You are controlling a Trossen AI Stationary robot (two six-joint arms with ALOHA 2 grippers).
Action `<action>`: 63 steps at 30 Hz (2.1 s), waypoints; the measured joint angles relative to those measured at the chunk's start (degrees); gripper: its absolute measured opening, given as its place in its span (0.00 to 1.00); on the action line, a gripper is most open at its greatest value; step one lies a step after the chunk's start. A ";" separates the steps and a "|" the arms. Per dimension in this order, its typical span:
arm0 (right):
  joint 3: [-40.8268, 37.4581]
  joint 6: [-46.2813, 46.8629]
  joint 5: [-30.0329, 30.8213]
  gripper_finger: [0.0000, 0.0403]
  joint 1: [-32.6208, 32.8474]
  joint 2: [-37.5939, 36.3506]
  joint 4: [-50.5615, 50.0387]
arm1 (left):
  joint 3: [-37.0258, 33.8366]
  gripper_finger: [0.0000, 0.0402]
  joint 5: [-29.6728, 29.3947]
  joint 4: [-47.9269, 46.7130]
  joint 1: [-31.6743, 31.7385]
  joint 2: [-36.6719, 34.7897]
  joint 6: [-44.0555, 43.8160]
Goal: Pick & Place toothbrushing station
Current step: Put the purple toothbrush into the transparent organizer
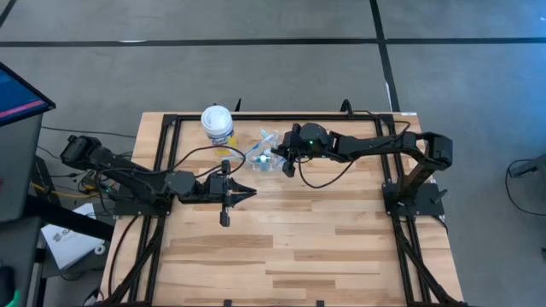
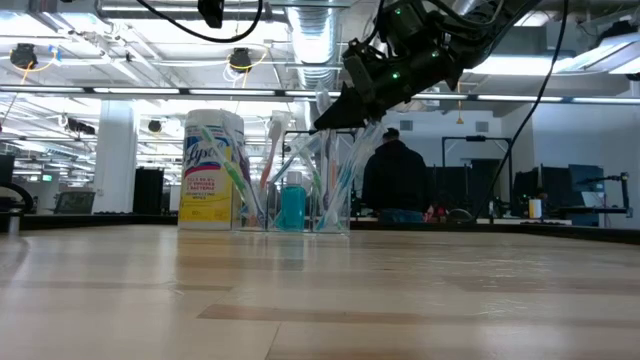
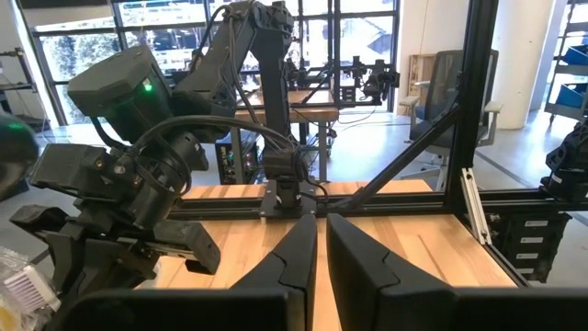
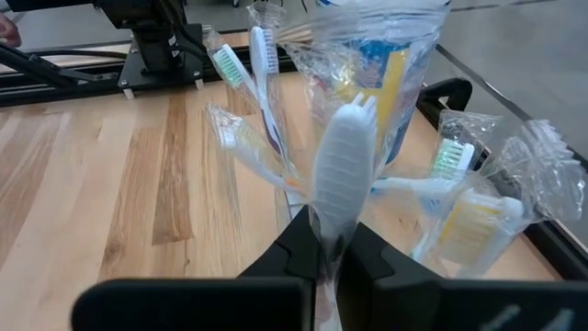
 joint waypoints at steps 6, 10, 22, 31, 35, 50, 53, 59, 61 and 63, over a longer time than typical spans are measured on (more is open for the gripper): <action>0.10 0.01 -0.02 0.02 0.00 1.77 0.48 | 0.00 0.05 0.00 0.00 0.00 0.00 0.00; 0.11 0.13 -0.07 0.03 0.00 4.49 1.91 | -0.02 0.05 0.02 0.00 0.02 0.00 0.00; 0.04 0.15 -0.04 0.11 0.00 4.94 2.32 | -0.02 0.05 0.00 0.02 0.02 0.00 0.00; 0.02 -0.70 -2.07 0.11 0.13 4.92 3.99 | -0.02 0.05 0.00 0.00 0.02 0.00 0.04; 0.02 -0.74 -2.95 0.15 0.13 4.88 4.84 | -0.02 0.05 0.00 0.00 0.02 0.00 0.07; 0.00 -1.14 -2.99 0.35 -0.78 0.44 0.92 | -0.02 0.05 0.02 -0.02 0.02 0.00 0.13; 0.01 -1.17 -2.99 0.38 -0.75 -0.95 0.35 | -0.02 0.05 0.00 -0.02 0.02 0.00 0.13; 0.02 -1.53 -3.02 0.40 -0.72 -2.51 -0.29 | -0.02 0.05 0.00 -0.01 0.02 0.00 0.13; 0.02 -1.53 -3.02 0.41 -0.72 -3.34 -0.17 | -0.04 0.05 0.00 -0.02 0.02 0.00 0.13; 0.02 -1.54 -3.02 0.41 -0.72 -4.20 -0.64 | -0.04 0.05 0.01 -0.02 0.02 0.00 0.14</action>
